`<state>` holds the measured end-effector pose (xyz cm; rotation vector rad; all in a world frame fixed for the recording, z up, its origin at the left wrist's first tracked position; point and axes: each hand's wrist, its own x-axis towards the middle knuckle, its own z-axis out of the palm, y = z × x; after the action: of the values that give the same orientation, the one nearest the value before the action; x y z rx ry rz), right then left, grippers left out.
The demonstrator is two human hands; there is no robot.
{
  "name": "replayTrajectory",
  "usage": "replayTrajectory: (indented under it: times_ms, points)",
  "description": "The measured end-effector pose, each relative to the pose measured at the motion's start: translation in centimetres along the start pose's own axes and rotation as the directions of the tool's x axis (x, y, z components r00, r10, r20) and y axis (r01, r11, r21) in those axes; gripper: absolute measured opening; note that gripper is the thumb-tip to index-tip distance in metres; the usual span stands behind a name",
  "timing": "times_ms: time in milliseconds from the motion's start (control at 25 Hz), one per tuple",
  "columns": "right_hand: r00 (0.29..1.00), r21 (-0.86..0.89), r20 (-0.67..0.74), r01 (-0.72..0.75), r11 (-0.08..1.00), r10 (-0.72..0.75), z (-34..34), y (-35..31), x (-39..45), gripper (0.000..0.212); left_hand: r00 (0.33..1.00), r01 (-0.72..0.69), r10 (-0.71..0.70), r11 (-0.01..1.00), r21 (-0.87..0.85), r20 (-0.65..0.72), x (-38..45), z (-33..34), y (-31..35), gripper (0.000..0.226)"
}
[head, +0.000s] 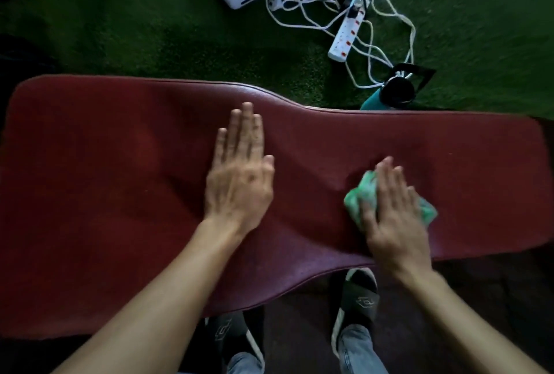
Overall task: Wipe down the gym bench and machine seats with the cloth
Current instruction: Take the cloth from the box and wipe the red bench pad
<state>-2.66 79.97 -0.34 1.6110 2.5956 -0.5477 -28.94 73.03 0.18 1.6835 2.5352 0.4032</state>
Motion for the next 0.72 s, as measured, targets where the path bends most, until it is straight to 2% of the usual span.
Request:
replayTrajectory:
  times_ms: [80, 120, 160, 200, 280, 320, 360, 400, 440, 480, 520, 560, 600, 640, 720]
  points:
    - [0.955, 0.057, -0.127, -0.264, 0.963, 0.269, -0.4, 0.3, 6.2, 0.071, 0.997, -0.065, 0.065, 0.998, 0.002, 0.042, 1.8, 2.2, 4.6, 0.068]
    - [0.948, 0.085, -0.131, -0.279, 0.956, 0.289, -0.8, -1.0, 8.8, 0.071, 0.998, -0.041, 0.040, 0.999, 0.023, 0.050, 2.6, 3.1, 6.4, 0.068]
    - [0.969, 0.096, -0.117, -0.209, 0.973, 0.220, -0.9, -2.1, 10.0, 0.071, 0.999, -0.001, -0.002, 0.998, 0.057, 0.048, 3.1, 3.8, 7.7, 0.068]
    - [0.993, 0.085, -0.094, -0.064, 0.994, 0.072, -0.8, -2.4, 9.6, 0.070, 0.998, 0.034, -0.038, 0.995, 0.098, 0.041, 3.3, 4.3, 8.4, 0.068]
    - [0.967, -0.016, -0.002, 0.254, 0.967, -0.254, -0.4, 0.9, 5.0, 0.068, 0.998, 0.061, -0.065, 0.989, 0.137, 0.027, 3.3, 4.8, 8.6, 0.068]
    - [0.954, -0.060, 0.018, 0.300, 0.952, -0.299, -0.6, 4.2, 2.0, 0.067, 0.997, 0.070, -0.073, 0.988, 0.135, 0.014, 3.2, 4.7, 8.6, 0.069]
    - [0.968, -0.096, 0.006, 0.252, 0.963, -0.252, -0.9, 8.0, -0.2, 0.067, 0.997, 0.079, -0.081, 0.989, 0.125, 0.007, 3.1, 4.6, 8.8, 0.070]
    - [0.995, -0.069, -0.038, 0.088, 0.994, -0.091, -1.4, 11.3, -0.9, 0.069, 0.997, 0.076, -0.078, 0.990, 0.120, 0.013, 3.1, 4.6, 9.5, 0.071]
    - [0.985, 0.005, -0.075, -0.153, 0.988, 0.153, -2.0, 13.6, -0.1, 0.071, 0.998, 0.051, -0.055, 0.991, 0.123, 0.028, 3.0, 5.0, 10.8, 0.072]
    - [0.931, 0.093, -0.098, -0.343, 0.935, 0.352, -2.5, 14.8, 2.0, 0.072, 0.999, 0.016, -0.022, 0.992, 0.128, 0.050, 3.1, 5.6, 12.6, 0.073]
    - [0.891, 0.144, -0.129, -0.418, 0.897, 0.436, -2.6, 14.5, 4.6, 0.072, 0.998, -0.006, -0.002, 0.992, 0.125, 0.062, 3.3, 6.4, 14.6, 0.073]
    - [0.900, 0.143, -0.142, -0.393, 0.908, 0.412, -2.9, 12.9, 6.6, 0.072, 0.998, -0.006, -0.001, 0.993, 0.118, 0.062, 3.8, 7.1, 16.4, 0.073]
    - [0.940, 0.111, -0.148, -0.294, 0.949, 0.309, -2.9, 11.1, 7.6, 0.072, 0.998, 0.001, -0.007, 0.994, 0.112, 0.058, 4.4, 7.8, 18.0, 0.072]
    - [0.979, 0.066, -0.140, -0.139, 0.988, 0.147, -2.7, 10.1, 7.5, 0.070, 0.998, 0.005, -0.011, 0.993, 0.120, 0.055, 4.9, 8.2, 19.0, 0.071]
    - [0.991, -0.025, -0.058, 0.121, 0.992, -0.123, -2.0, 10.6, 4.4, 0.068, 0.998, 0.008, -0.017, 0.989, 0.146, 0.064, 5.3, 8.6, 19.4, 0.070]
